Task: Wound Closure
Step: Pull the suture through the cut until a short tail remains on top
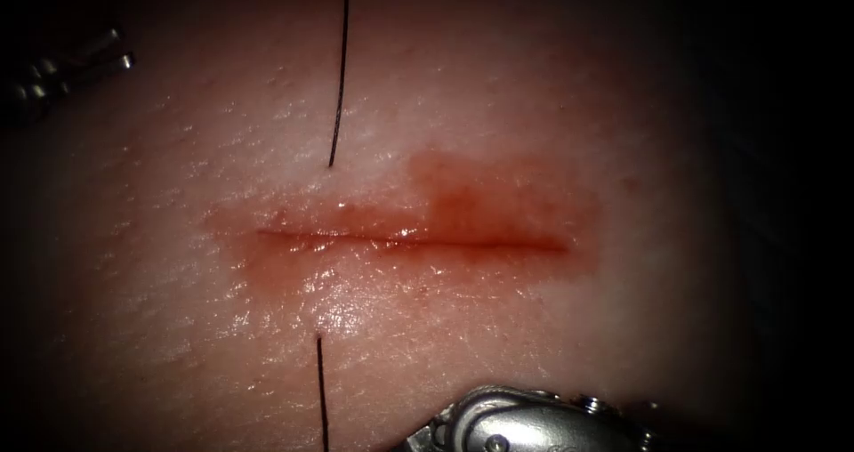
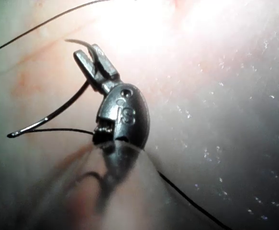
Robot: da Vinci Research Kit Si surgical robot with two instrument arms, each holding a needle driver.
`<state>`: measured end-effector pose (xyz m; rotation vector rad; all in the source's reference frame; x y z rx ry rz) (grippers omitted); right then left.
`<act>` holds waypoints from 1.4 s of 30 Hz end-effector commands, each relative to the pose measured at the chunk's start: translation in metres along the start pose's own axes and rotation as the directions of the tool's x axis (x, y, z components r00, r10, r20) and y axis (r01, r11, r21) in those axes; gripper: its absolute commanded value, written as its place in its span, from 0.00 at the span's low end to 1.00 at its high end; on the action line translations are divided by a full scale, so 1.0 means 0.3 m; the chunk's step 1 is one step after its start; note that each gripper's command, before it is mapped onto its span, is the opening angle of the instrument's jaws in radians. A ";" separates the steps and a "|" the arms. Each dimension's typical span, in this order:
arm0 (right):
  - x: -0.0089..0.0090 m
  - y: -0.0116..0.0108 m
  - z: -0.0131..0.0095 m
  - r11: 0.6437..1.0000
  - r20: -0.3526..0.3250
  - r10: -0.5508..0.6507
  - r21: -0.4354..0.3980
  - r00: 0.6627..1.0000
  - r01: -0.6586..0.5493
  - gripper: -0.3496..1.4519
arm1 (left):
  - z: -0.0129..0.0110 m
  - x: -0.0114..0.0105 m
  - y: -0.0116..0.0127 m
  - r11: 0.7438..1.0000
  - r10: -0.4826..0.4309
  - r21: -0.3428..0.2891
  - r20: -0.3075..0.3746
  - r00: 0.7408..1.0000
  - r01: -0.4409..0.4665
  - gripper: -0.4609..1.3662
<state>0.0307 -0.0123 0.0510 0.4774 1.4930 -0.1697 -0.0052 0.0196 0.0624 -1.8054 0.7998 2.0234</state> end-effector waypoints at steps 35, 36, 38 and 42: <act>-0.0204 0.0187 0.0050 0.963 0.127 -0.165 -0.192 0.978 0.187 0.92 | -0.0003 -0.0004 0.0002 1.000 0.001 -0.005 -0.001 1.000 -0.001 0.06; -0.0206 0.0185 0.0060 0.963 0.126 -0.167 -0.190 0.978 0.189 0.92 | -0.0003 -0.0004 0.0002 1.000 0.001 -0.005 -0.001 1.000 -0.001 0.06; -0.0210 0.0184 0.0080 0.963 0.126 -0.171 -0.189 0.977 0.193 0.92 | -0.0003 -0.0004 0.0002 1.000 0.001 -0.005 -0.001 1.000 -0.001 0.06; -0.0216 0.0186 0.0116 0.964 0.119 -0.178 -0.180 0.977 0.197 0.92 | -0.0003 -0.0004 0.0002 1.000 0.001 -0.005 -0.001 1.000 -0.001 0.06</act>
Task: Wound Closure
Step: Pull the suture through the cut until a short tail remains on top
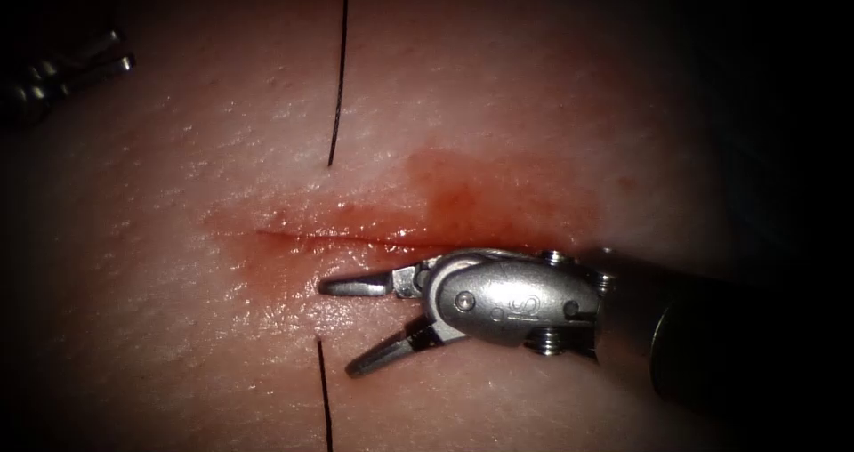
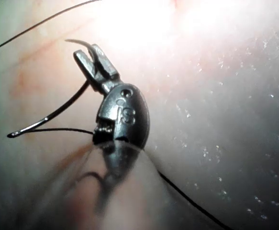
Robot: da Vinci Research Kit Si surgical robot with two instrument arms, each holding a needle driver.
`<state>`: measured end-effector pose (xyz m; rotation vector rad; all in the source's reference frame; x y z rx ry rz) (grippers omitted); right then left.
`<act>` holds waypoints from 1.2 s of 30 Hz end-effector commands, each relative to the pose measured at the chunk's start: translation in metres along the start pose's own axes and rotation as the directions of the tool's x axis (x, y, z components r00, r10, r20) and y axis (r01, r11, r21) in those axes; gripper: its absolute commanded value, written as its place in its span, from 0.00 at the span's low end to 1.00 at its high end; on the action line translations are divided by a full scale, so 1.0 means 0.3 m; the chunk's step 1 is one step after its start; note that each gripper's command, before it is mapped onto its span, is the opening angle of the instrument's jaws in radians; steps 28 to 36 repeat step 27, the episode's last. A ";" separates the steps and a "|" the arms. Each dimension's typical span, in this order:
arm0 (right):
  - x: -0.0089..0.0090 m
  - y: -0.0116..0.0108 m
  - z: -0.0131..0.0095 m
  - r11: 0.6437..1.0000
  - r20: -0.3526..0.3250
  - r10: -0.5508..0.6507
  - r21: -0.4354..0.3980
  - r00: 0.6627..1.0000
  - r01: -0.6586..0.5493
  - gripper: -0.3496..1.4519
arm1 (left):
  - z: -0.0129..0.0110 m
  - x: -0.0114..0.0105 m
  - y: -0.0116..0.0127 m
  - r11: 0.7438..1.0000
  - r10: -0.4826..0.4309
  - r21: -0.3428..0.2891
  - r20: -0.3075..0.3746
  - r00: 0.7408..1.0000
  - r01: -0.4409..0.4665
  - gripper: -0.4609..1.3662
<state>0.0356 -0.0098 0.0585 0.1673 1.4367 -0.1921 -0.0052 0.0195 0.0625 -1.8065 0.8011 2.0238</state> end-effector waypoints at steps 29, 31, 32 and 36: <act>-0.0002 -0.0021 0.0102 0.999 -0.030 -0.028 0.037 0.999 0.030 0.85 | -0.0002 0.0003 -0.0004 1.000 -0.001 -0.005 0.000 1.000 0.001 0.06; -0.0002 -0.0021 0.0102 0.999 -0.030 -0.028 0.037 0.999 0.030 0.85 | -0.0002 0.0003 -0.0004 1.000 -0.001 -0.005 0.000 1.000 0.001 0.06; -0.0002 -0.0021 0.0102 0.999 -0.030 -0.028 0.037 0.999 0.030 0.85 | -0.0002 0.0003 -0.0004 1.000 -0.001 -0.005 0.000 1.000 0.001 0.06; -0.0002 -0.0021 0.0102 0.999 -0.030 -0.028 0.037 0.999 0.030 0.85 | -0.0002 0.0003 -0.0004 1.000 -0.001 -0.005 0.000 1.000 0.001 0.06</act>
